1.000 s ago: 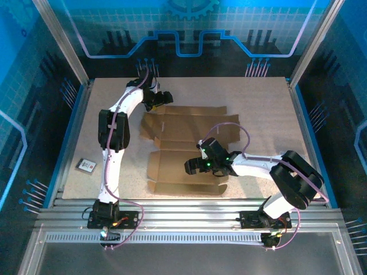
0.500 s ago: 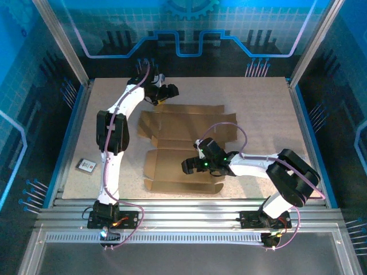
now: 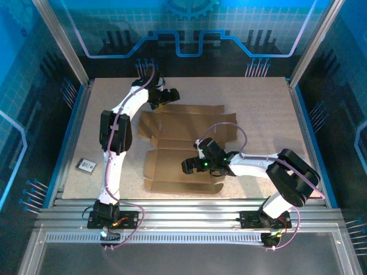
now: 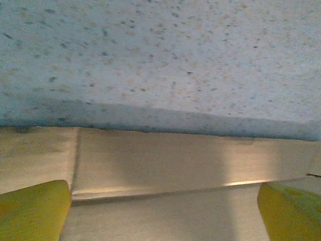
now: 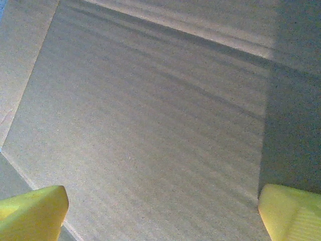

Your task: Fold the paper box

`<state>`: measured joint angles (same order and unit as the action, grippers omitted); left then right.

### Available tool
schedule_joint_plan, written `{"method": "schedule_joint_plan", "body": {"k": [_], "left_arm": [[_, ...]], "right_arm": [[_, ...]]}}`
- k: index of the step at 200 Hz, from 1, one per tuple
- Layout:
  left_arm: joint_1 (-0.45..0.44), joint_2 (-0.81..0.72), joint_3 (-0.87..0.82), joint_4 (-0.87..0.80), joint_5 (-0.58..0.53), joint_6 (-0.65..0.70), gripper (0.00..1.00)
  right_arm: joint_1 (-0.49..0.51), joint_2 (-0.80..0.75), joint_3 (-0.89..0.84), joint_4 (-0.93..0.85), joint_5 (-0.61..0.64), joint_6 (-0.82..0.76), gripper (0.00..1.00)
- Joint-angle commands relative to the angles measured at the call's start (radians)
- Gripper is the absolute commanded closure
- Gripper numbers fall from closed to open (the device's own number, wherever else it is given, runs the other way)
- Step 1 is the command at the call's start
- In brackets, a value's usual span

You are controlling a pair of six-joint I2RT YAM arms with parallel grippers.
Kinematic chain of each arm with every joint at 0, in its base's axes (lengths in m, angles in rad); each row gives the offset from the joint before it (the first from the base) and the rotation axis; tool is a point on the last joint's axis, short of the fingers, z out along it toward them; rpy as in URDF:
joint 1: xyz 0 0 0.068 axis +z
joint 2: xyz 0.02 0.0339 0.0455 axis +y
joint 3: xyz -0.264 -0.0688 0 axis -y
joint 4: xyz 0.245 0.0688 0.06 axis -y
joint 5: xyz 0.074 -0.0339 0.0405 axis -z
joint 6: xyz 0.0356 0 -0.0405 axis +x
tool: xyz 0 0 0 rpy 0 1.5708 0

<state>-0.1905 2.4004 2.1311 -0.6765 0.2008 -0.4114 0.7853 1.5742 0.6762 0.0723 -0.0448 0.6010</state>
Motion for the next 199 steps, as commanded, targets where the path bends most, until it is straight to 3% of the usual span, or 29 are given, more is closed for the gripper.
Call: {"method": "schedule_joint_plan", "body": {"k": [1, 113, 199], "left_arm": [[0.020, -0.011, 0.010, -0.047, -0.082, 0.013, 0.01], [0.068, 0.087, 0.092, -0.077, -0.133, 0.029, 0.01], [0.072, 0.123, 0.145, -0.086, -0.016, 0.066, 0.01]], "right_arm": [[0.022, 0.079, -0.050, -0.161, -0.044, 0.034, 0.00], [0.029, 0.079, -0.041, -0.174, -0.038, 0.034, 0.00], [0.028, 0.087, -0.037, -0.177, -0.036, 0.034, 0.00]]}}
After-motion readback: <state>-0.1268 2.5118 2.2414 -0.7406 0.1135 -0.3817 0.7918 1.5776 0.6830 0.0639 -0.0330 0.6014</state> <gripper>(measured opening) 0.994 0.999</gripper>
